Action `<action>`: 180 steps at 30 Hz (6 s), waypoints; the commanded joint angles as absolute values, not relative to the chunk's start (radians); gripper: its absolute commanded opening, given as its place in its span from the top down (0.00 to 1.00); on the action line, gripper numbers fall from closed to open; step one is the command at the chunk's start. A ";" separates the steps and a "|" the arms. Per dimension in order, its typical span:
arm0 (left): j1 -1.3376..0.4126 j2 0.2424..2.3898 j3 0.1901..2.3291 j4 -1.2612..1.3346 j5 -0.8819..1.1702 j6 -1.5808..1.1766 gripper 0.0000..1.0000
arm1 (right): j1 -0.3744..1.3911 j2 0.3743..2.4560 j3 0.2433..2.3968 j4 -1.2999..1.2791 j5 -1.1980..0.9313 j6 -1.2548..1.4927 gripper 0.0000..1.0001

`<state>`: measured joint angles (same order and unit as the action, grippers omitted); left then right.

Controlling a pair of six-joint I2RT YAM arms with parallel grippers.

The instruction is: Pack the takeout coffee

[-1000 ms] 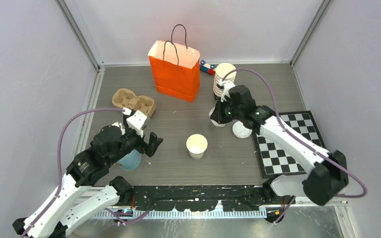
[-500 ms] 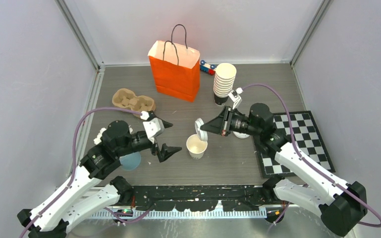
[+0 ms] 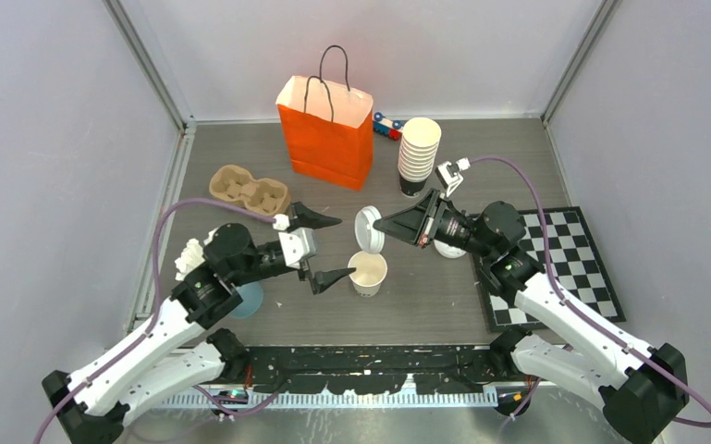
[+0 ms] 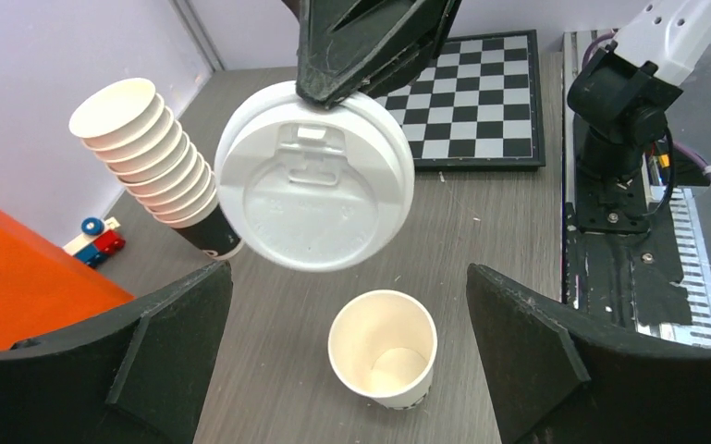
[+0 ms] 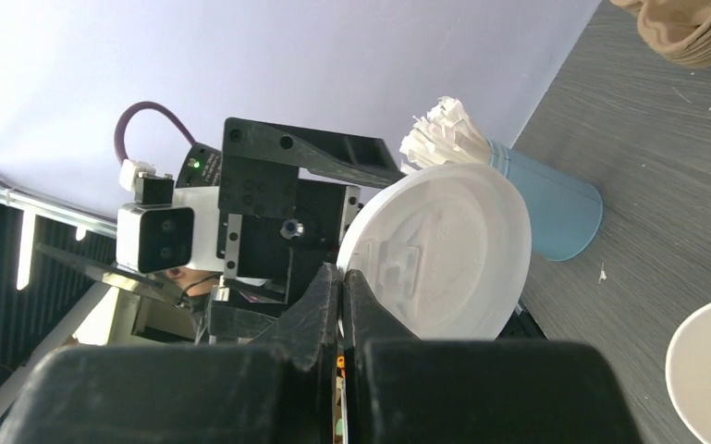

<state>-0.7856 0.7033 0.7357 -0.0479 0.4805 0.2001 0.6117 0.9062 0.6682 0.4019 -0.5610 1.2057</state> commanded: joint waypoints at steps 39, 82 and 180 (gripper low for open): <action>-0.825 0.871 0.770 0.216 0.482 0.364 0.04 | 0.631 0.922 0.652 0.473 -0.597 1.247 0.94; -0.827 0.884 0.856 -0.141 0.344 0.234 0.21 | 0.630 0.705 0.715 -0.122 -0.253 0.970 0.32; -0.759 1.227 1.130 -0.544 0.163 -0.433 0.23 | 0.690 0.997 0.794 -0.320 -0.187 0.742 0.38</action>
<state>-0.7498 1.2304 1.2053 -0.6903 0.0006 -0.2859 0.6441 0.9104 0.7422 -0.4038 -0.1467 0.7654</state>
